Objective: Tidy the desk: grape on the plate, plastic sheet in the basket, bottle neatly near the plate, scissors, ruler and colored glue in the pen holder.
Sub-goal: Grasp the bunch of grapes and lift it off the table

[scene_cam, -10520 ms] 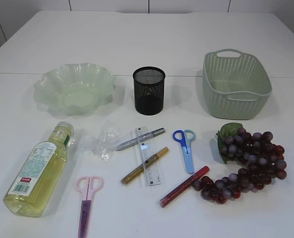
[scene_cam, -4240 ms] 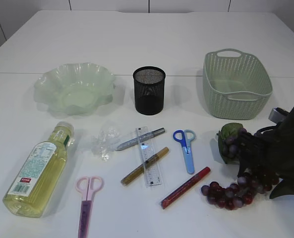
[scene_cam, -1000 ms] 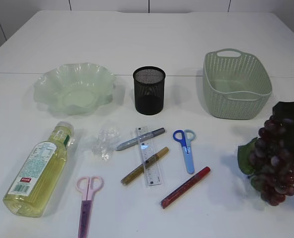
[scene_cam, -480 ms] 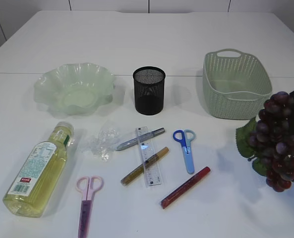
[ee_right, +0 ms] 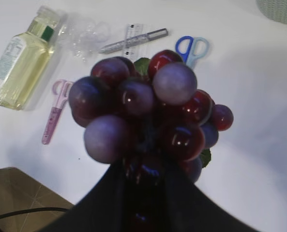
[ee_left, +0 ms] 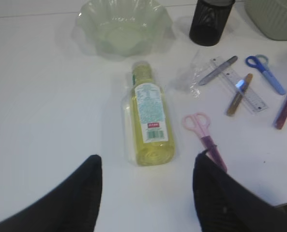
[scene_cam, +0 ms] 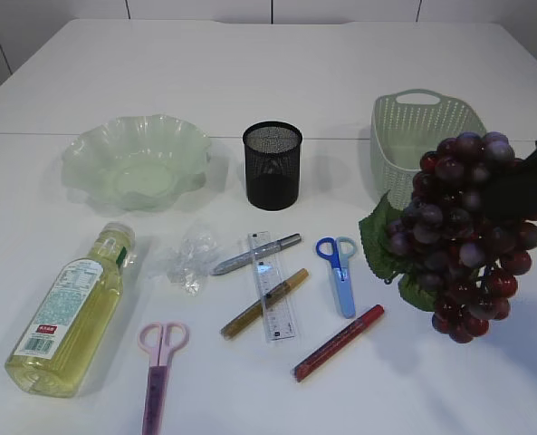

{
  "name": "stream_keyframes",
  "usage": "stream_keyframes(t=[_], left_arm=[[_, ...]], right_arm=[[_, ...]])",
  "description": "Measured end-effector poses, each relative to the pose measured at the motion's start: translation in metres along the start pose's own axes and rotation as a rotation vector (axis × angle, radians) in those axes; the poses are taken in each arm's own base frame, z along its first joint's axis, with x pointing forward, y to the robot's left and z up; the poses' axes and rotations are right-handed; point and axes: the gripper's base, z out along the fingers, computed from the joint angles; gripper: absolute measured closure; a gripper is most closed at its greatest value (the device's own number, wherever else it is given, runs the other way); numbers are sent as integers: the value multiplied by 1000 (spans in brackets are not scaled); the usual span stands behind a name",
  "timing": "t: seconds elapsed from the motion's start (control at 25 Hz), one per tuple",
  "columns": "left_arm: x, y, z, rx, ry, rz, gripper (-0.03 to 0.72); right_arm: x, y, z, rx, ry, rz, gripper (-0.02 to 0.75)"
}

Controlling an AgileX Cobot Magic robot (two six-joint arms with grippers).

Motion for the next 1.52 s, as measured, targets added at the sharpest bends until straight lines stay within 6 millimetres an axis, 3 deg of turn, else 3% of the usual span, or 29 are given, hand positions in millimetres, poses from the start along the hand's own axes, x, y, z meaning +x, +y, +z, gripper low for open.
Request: stream_keyframes(t=[0.4,0.64,1.04,1.32,1.52], left_arm=[[-38,-16,32,200,64,97,253],[-58,-21,61,266,166,148,253],[-80,-35,106,472,239,215,251],[-97,-40,119,547,197,297,155],[-109,-43,134,591,174,314,137]], right_arm=[[-6,25,-16,-213,43,-92,603],[1,31,-18,-287,115,-108,603],[-1,37,-20,-346,88,-76,603],[-5,42,-22,-407,57,-41,603],[-6,44,-22,-433,44,-26,603]])
